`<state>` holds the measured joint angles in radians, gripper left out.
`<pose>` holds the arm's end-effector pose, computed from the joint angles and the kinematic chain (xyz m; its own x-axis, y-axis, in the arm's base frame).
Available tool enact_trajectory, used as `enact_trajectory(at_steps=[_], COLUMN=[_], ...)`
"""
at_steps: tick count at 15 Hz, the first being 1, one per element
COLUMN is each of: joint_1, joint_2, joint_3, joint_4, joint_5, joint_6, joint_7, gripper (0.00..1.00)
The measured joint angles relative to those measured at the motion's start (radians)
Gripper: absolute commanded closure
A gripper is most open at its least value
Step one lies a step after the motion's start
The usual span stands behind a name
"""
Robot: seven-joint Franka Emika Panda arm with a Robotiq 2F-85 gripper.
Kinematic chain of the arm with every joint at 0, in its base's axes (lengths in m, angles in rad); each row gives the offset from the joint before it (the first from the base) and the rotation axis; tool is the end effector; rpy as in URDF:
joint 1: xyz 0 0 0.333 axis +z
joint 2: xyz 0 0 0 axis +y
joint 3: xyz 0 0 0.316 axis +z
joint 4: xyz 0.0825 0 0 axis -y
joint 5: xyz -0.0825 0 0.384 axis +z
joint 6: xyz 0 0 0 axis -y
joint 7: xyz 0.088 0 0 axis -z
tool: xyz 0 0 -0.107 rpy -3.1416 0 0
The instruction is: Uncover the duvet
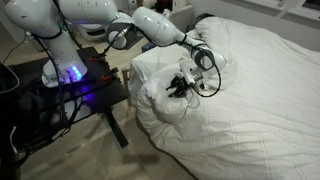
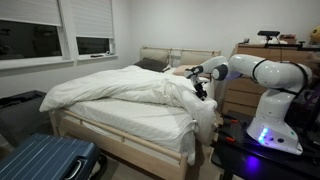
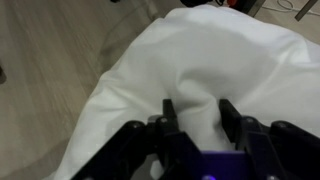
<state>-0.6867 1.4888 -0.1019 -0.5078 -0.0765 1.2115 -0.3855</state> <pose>0.5074 -0.4726 0.0584 0.6736 -0.1981 -0.7120 -0.3812 -0.9185 -0.1051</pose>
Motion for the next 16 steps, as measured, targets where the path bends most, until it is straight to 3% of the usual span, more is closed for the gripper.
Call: enact_trajectory(at_steps=[3, 16], joint_1=[-0.001, -0.050], joint_2=[0.000, -0.010], joint_3=[0.001, 0.068], joint_4=[0.002, 0.119], joint_5=[0.000, 0.085], joint_6=[0.040, 0.248], joint_7=[0.000, 0.002], gripper=[0.99, 0.99])
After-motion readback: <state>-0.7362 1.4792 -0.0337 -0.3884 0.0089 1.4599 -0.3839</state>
